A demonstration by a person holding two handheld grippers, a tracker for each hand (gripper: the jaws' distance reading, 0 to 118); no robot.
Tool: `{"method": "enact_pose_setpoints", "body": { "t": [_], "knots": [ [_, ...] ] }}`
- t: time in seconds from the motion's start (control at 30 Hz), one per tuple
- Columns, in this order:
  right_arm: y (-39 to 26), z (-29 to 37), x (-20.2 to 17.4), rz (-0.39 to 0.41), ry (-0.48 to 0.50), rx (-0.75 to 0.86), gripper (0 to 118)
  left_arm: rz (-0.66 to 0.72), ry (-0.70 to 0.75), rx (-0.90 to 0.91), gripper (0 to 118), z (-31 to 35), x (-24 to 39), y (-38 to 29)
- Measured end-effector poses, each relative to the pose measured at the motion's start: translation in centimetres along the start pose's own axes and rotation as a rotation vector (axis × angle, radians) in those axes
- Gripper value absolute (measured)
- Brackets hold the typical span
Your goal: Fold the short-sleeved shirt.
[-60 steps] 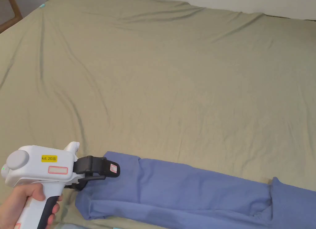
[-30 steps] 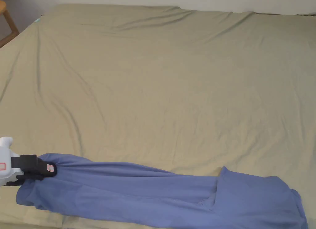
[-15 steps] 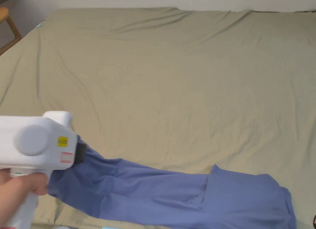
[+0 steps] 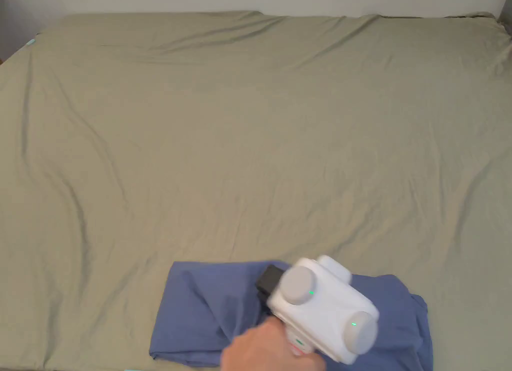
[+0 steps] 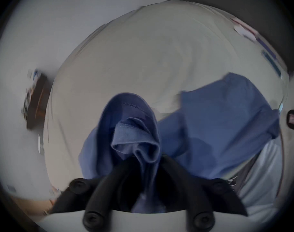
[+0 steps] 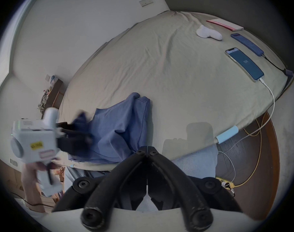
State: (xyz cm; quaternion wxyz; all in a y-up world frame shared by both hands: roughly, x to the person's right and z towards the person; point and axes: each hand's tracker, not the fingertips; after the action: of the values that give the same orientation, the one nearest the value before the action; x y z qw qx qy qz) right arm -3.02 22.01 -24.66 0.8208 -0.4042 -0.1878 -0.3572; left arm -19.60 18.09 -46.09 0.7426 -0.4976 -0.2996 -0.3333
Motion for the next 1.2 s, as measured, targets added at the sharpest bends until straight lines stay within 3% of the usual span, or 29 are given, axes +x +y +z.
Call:
{"method": "enact_pose_setpoints", "body": {
  "t": [0.03,0.1,0.23,0.27,0.3,0.33,0.37,0.43,0.53,0.57,0.63,0.73,0.9,0.93,1.03,1.1,1.2],
  "knots": [
    [-0.1,0.4,-0.1,-0.008,0.008,0.002,0,0.06,-0.144,0.058,113,0.4,0.7,0.4],
    [-0.1,0.9,0.0,-0.019,0.012,-0.001,0,0.203,-0.253,0.05,107,1.8,0.8,0.6],
    [0.0,0.7,0.0,-0.016,-0.004,-0.008,0,0.199,-0.374,0.119,106,6.5,-1.4,-0.7],
    [0.2,0.4,0.0,-0.019,-0.009,-0.014,0,0.239,-0.449,0.12,93,6.1,-2.7,-1.7],
    [0.3,0.1,0.0,-0.023,-0.012,-0.019,0,0.315,-0.519,0.147,72,7.1,-4.8,-2.6],
    [0.3,-0.1,-0.1,-0.024,-0.007,-0.023,0,0.395,-0.564,0.177,40,7.7,-7.3,-3.7],
    [0.3,-0.2,-0.2,-0.024,0.006,-0.027,0,0.456,-0.58,0.18,0,8.2,-9.7,-4.8],
    [0.2,-0.7,-0.5,-0.028,0.026,-0.035,0,0.511,-0.385,0.23,0,9.4,-14.6,-7.1],
    [0.0,-1.7,-0.8,-0.034,0.046,-0.057,0,0.508,0.151,0.067,0,8.4,-18.3,-8.1],
    [-0.2,-1.9,-1.0,-0.033,0.058,-0.065,0,0.457,0.318,0.019,0,6.9,-18.8,-8.0],
    [-0.4,-2.1,-1.1,-0.039,0.074,-0.075,0,0.395,0.507,-0.09,0,3.8,-18.7,-7.3],
    [-0.8,-1.9,-1.1,-0.041,0.081,-0.078,0,0.289,0.449,-0.192,0,-1.4,-14.8,-5.0],
    [-1.2,-0.7,-0.1,-0.076,0.06,-0.07,0,-0.078,0.532,-0.185,0,-4.8,2.1,-1.1],
    [-1.2,-0.3,0.1,-0.088,0.046,-0.068,0,-0.145,0.605,-0.15,0,-4.0,4.6,-0.8],
    [-1.2,0.3,1.1,-0.102,0.028,-0.052,0,-0.164,0.468,0.039,0,-1.4,9.2,1.2],
    [-1.0,0.4,1.2,-0.108,0.013,-0.056,0,-0.155,0.193,0.068,0,0.7,9.0,1.8],
    [-0.7,0.2,1.0,-0.107,-0.002,-0.056,0,0.071,-0.127,0.073,0,2.2,5.0,1.7]
  ]
}}
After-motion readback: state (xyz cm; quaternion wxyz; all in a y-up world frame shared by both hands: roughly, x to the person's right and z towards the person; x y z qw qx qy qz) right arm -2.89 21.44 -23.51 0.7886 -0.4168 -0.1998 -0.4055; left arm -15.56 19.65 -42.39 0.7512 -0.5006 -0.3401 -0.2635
